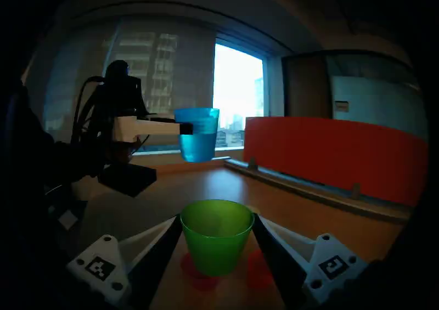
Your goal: Pour water
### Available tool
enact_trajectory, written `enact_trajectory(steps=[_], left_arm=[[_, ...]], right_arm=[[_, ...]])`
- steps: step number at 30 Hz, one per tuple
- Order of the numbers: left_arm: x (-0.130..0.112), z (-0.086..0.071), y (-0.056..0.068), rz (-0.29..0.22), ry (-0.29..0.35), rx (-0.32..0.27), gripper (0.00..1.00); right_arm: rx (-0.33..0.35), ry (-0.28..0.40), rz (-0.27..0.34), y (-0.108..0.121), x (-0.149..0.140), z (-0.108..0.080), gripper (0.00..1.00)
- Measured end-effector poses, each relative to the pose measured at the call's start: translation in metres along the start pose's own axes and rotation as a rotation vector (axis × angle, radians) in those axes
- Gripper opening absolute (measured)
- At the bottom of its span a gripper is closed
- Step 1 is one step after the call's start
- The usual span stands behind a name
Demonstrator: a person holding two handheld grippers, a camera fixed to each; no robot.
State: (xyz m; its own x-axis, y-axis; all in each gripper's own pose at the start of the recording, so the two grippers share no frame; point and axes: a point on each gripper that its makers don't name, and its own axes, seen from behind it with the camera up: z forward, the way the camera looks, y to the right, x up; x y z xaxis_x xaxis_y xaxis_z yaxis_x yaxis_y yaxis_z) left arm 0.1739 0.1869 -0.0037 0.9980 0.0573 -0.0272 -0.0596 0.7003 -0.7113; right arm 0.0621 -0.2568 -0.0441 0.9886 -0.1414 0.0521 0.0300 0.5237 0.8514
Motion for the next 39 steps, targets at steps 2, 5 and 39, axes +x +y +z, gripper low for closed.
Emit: enact_trajectory(steps=[2,5,39], left_arm=[[0.001,0.0,0.0,0.002,0.004,-0.001,0.82],[0.002,-0.001,0.001,0.009,0.006,-0.001,0.82],[0.008,-0.017,-0.002,0.136,0.043,0.002,0.82]], right_arm=[[0.006,-0.001,0.0,-0.002,0.0,0.001,0.94],[0.015,-0.003,-0.003,-0.006,0.0,0.002,0.94],[0.1,-0.012,-0.014,-0.034,0.001,0.008,0.94]])
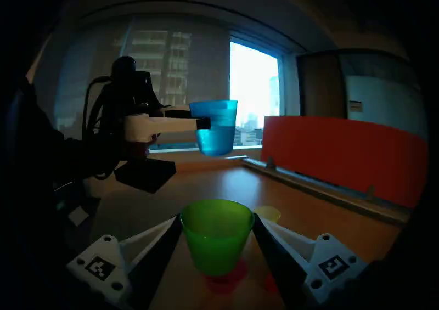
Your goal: Pour water
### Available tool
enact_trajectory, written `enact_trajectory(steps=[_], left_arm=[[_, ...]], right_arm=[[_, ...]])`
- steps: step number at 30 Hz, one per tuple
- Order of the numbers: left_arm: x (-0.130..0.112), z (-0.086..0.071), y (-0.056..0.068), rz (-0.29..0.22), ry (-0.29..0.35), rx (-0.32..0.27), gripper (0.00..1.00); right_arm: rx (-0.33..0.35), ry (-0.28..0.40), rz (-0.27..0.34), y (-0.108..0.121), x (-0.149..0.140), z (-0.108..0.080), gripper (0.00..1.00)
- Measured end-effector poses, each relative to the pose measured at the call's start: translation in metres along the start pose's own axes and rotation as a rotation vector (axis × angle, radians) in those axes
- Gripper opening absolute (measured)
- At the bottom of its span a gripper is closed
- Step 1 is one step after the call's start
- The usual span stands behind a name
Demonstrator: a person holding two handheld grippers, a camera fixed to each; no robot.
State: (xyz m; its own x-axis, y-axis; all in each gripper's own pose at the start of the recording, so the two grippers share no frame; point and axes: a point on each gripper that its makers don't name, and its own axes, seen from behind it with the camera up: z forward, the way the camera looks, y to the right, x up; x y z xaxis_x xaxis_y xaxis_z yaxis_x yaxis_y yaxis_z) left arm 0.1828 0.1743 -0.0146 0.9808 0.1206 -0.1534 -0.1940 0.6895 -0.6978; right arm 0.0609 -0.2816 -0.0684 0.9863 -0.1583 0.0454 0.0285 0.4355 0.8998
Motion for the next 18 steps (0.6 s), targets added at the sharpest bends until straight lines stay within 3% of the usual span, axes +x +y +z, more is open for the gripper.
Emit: enact_trajectory(steps=[18], left_arm=[[0.0038,-0.005,0.0043,0.136,0.022,0.006,0.82]], right_arm=[[0.048,-0.003,-0.004,-0.0077,0.0025,0.0062,0.94]])
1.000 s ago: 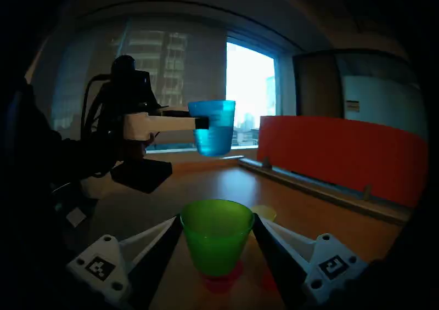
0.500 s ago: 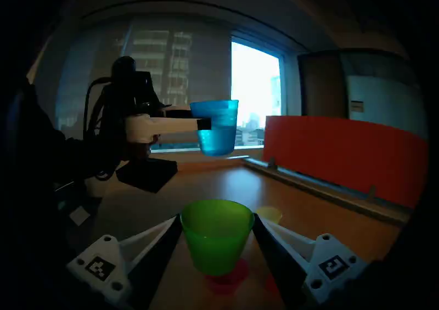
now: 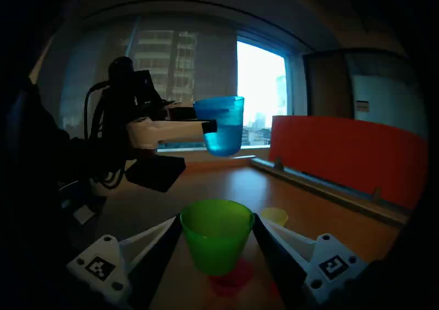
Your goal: Pour water
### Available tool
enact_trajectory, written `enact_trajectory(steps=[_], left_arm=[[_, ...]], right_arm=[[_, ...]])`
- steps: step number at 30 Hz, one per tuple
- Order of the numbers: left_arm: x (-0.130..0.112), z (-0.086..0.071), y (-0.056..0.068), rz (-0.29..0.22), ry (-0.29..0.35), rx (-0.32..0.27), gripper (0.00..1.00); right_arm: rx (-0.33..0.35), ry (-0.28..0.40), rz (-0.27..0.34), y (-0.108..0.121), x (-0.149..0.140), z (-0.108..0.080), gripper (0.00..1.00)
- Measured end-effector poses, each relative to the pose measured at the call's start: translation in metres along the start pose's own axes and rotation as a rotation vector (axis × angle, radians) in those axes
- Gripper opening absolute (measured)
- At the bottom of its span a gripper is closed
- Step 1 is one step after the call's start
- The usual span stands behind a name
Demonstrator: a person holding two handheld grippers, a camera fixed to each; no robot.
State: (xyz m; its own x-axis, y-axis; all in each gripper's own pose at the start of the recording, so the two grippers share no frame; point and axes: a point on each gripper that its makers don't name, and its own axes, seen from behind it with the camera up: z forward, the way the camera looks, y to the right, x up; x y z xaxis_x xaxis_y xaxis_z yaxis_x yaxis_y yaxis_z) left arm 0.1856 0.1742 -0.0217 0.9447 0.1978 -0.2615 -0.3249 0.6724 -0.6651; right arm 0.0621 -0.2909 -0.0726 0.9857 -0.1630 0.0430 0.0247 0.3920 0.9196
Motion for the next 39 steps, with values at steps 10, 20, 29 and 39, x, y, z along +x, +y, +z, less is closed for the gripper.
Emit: enact_trajectory(steps=[10,20,29,39], left_arm=[[0.001,-0.001,0.006,0.06,0.007,-0.01,0.82],[0.003,-0.003,0.009,0.103,0.022,-0.012,0.82],[0.002,-0.004,0.011,0.142,0.03,-0.018,0.82],[0.002,-0.005,0.011,0.178,0.038,-0.023,0.82]], right_arm=[[0.02,0.002,-0.005,-0.004,0.002,0.002,0.94],[0.041,0.003,-0.007,-0.007,0.004,0.003,0.94],[0.058,0.0,-0.014,-0.011,0.004,0.005,0.94],[0.069,0.004,-0.008,-0.013,0.003,0.008,0.94]])
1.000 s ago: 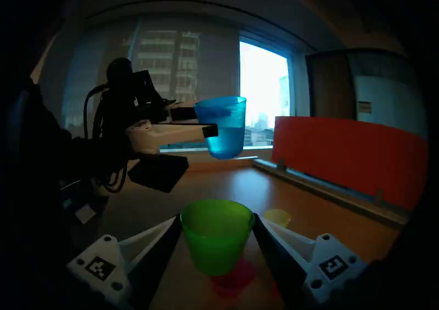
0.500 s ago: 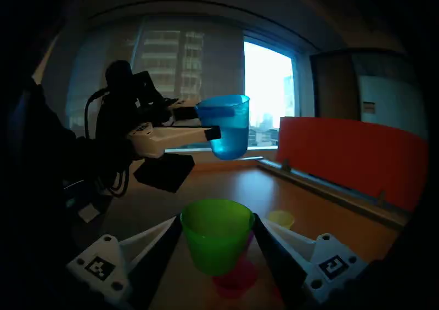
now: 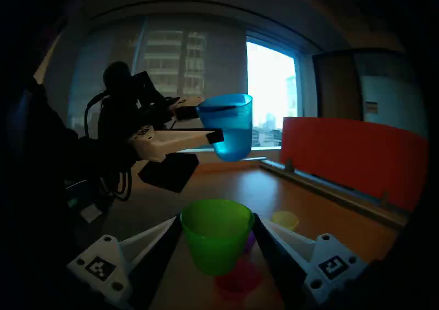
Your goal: Pour water
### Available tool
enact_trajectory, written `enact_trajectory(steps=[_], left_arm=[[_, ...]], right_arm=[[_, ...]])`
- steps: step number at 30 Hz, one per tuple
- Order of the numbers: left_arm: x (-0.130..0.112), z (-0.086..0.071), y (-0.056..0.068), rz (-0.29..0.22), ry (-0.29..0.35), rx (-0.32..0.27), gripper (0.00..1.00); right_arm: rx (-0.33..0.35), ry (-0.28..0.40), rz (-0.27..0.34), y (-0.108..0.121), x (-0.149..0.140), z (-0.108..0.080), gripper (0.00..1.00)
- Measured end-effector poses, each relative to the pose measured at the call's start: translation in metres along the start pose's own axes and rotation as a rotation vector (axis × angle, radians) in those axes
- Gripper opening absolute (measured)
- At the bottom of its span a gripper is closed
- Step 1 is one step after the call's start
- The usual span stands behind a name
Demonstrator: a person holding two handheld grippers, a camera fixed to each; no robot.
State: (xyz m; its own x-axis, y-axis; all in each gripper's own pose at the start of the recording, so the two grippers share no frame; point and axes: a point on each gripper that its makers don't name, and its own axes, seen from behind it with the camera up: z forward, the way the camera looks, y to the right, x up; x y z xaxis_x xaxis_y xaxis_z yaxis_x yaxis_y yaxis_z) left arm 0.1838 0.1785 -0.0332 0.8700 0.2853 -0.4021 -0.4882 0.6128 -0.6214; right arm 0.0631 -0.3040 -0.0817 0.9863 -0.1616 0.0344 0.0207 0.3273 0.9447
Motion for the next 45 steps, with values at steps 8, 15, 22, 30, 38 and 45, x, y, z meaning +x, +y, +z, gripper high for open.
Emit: enact_trajectory(steps=[8,15,22,30,38,45], left_arm=[[0.0,0.0,0.0,0.031,-0.002,0.0,0.82],[0.002,-0.001,0.001,0.05,0.001,-0.003,0.82],[0.004,-0.002,0.003,0.073,0.004,-0.006,0.82],[0.006,-0.003,0.005,0.1,0.006,-0.01,0.82],[0.006,-0.004,0.007,0.123,0.011,-0.013,0.82],[0.007,-0.005,0.008,0.154,0.017,-0.015,0.82]], right_arm=[[0.008,0.003,0.005,-0.002,-0.001,0.003,0.93],[0.018,0.013,0.003,-0.006,0.003,0.005,0.93],[0.034,0.02,0.0,-0.012,0.004,0.007,0.92],[0.048,0.024,-0.005,-0.017,0.005,0.008,0.92],[0.047,0.03,-0.005,-0.017,0.008,0.009,0.92],[0.044,0.032,-0.005,-0.016,0.008,0.009,0.92]])
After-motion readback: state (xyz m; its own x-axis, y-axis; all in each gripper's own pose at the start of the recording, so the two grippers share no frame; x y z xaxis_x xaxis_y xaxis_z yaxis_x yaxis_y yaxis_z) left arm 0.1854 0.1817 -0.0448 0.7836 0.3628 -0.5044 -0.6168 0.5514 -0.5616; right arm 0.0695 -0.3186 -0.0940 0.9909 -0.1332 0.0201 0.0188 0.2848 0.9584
